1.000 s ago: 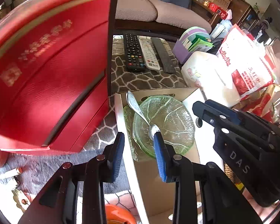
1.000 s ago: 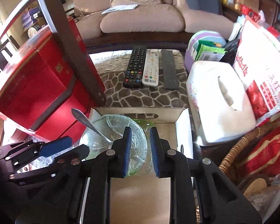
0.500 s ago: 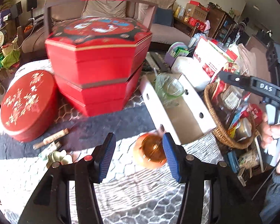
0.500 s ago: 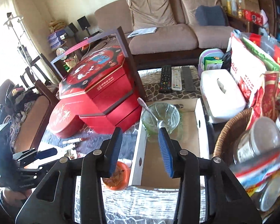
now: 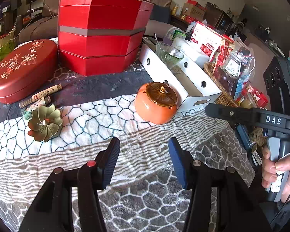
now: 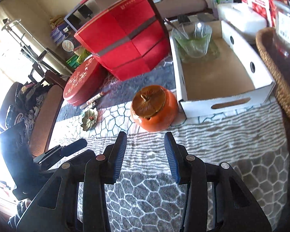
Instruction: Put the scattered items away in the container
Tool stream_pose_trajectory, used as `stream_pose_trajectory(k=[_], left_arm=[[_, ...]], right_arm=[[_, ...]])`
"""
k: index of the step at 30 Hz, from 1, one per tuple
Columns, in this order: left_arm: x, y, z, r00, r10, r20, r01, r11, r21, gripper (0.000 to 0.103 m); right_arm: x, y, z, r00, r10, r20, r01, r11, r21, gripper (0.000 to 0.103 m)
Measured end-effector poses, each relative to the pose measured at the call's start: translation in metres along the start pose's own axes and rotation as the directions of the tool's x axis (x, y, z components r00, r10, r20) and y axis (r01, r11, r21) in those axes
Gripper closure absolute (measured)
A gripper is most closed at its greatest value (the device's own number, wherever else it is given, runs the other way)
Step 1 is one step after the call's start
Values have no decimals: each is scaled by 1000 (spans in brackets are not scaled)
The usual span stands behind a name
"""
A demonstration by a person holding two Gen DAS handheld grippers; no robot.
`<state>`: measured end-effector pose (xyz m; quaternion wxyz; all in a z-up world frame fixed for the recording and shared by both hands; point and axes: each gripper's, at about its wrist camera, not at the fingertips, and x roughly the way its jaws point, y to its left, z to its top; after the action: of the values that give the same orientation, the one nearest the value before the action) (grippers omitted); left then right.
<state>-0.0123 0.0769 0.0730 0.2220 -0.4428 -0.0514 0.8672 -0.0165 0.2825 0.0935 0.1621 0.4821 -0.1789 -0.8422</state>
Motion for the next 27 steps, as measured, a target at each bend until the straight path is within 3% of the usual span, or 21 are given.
stream_pose_trajectory(k=[4,8,13,18,22,27], left_arm=[[19,1,3,1000,-19,-17,19,1000,-14,51],[23,8,8,999,-47,-27,45,998,-45,51],[18,6,25,998,-49,29,50,998,-35,50],[39,7,34,998,-46,46,48,998,-43,48],[52,13,33,996,-73,52,77,995,-66,47],[68,2,36,997,-70,28,69,997,46,47]], right_arm=[[12,-12,-5,999,23,44,-26,997,67,63],[3,-14,8,996,14,83,-18,999,44,63],[-18,5,63,986,-80,146,94,991,-97,64],[-25,4,119,983,-72,169,89,992,-95,64],[-9,7,159,977,-149,150,170,976,-138,64],[1,3,149,991,-28,127,36,997,-66,63]])
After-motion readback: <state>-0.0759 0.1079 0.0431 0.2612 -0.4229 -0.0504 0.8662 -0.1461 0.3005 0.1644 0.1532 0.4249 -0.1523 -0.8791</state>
